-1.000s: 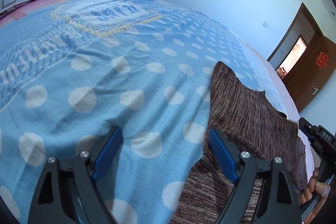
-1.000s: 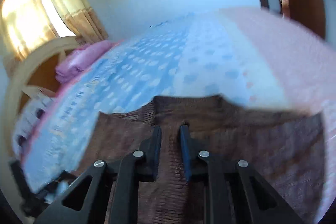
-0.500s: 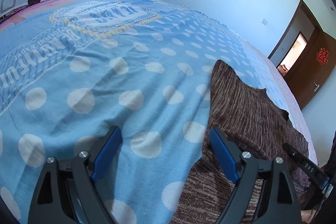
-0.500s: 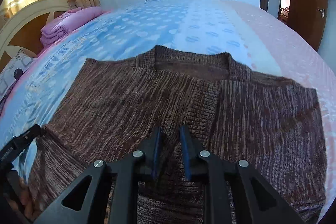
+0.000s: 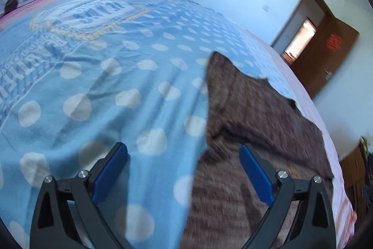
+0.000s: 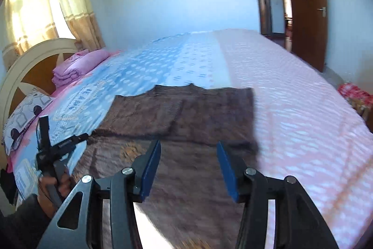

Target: Fold small clothes

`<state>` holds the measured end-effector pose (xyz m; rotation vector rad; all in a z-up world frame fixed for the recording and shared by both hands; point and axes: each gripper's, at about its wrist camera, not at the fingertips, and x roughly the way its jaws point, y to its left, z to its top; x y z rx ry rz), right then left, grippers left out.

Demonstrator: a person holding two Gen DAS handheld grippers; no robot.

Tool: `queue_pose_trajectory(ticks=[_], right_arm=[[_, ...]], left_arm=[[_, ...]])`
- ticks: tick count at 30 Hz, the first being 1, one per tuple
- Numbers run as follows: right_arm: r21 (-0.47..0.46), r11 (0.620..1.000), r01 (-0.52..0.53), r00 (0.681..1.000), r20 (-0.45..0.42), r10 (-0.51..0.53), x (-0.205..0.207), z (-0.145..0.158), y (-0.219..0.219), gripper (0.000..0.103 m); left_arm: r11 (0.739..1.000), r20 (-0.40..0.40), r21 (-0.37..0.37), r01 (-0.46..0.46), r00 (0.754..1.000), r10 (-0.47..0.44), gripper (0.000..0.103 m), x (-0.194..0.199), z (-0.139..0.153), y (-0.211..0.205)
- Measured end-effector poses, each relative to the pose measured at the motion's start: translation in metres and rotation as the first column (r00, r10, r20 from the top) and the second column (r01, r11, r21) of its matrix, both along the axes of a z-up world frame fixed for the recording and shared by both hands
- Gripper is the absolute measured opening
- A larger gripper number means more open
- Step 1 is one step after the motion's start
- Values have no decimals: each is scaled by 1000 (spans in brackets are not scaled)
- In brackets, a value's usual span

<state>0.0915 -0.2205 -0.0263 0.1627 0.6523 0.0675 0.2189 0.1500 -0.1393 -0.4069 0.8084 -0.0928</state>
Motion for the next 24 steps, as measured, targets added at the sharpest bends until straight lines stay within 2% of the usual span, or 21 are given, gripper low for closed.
queue_pose_trajectory(ticks=[4, 9, 12, 15, 19, 21, 24], right_arm=[[-3, 998, 66, 998, -23, -66, -49, 0, -30, 52], [7, 997, 71, 995, -67, -70, -79, -16, -40, 52], [21, 999, 42, 994, -97, -40, -89, -27, -35, 52], [39, 999, 11, 993, -117, -7, -103, -34, -31, 52], [23, 1000, 12, 990, -138, -9, -121, -43, -29, 52], [24, 1000, 21, 986, -167, -16, -129, -49, -32, 52], [14, 999, 46, 972, -230, -42, -141, -61, -38, 52]], left_arm=[[994, 44, -13, 108, 993, -108, 99, -45, 15, 12], [968, 102, 54, 245, 963, -250, 99, -107, 40, 32], [948, 105, 20, 317, 942, -318, 99, -135, 45, 41], [921, 91, -12, 389, 918, -387, 99, -160, 43, 42], [889, 6, 0, 458, 889, -458, 98, -182, 25, 26], [881, -16, -8, 473, 881, -473, 97, -193, 15, 20], [873, -52, -43, 486, 872, -487, 86, -206, -2, 13]])
